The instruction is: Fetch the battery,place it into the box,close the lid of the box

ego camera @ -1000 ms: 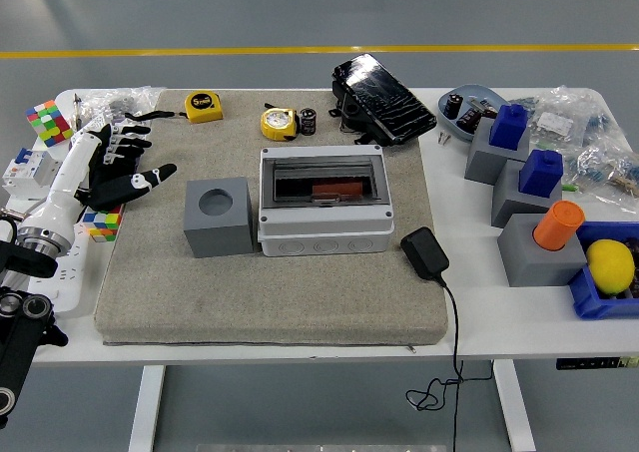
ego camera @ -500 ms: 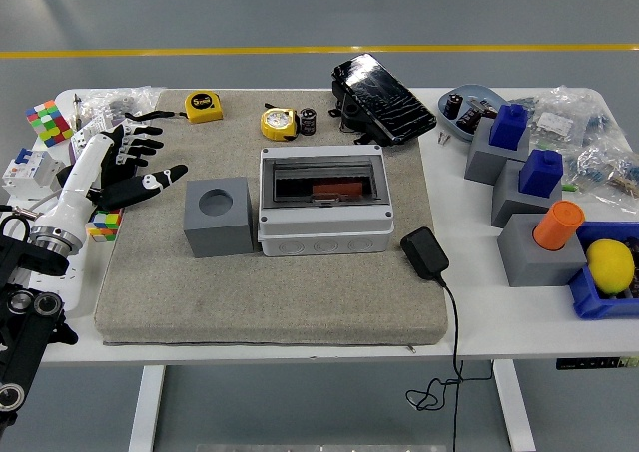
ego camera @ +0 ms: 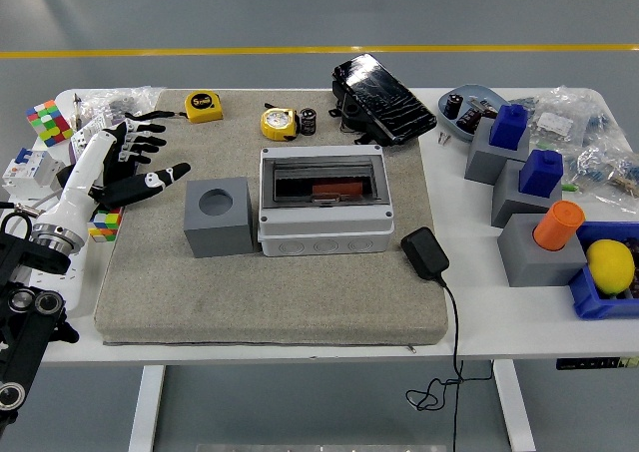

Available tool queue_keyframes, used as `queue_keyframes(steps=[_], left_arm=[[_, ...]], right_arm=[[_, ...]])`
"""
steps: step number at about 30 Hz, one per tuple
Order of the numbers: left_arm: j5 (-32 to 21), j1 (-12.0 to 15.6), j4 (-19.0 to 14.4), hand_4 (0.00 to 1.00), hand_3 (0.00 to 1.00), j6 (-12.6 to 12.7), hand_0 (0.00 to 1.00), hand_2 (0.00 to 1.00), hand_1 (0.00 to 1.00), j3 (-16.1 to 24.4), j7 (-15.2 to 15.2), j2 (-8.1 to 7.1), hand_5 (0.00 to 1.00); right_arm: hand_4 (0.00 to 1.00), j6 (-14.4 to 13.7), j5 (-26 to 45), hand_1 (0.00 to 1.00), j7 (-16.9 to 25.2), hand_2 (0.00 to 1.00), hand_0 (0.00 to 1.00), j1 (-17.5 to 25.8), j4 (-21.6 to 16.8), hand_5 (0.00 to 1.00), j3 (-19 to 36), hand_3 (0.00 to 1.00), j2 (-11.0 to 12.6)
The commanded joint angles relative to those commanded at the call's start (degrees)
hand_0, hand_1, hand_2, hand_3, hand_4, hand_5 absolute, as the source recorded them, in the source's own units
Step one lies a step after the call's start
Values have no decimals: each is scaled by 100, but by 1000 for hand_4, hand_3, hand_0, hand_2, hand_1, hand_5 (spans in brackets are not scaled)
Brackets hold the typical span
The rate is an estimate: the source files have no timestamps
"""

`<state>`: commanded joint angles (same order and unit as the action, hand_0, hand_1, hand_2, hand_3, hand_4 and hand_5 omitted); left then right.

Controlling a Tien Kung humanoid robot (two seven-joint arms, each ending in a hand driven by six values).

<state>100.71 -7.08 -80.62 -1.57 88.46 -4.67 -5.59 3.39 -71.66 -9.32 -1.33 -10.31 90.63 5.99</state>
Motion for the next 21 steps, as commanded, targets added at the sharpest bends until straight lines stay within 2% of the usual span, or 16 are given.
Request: queue_keyframes(steps=[21], left_arm=[[20, -37, 3, 998, 709, -8, 560, 663, 670, -71, 25, -50, 395]], right_arm=[[998, -4, 44, 756, 2, 754, 782, -34, 0, 681, -89, 771, 28]])
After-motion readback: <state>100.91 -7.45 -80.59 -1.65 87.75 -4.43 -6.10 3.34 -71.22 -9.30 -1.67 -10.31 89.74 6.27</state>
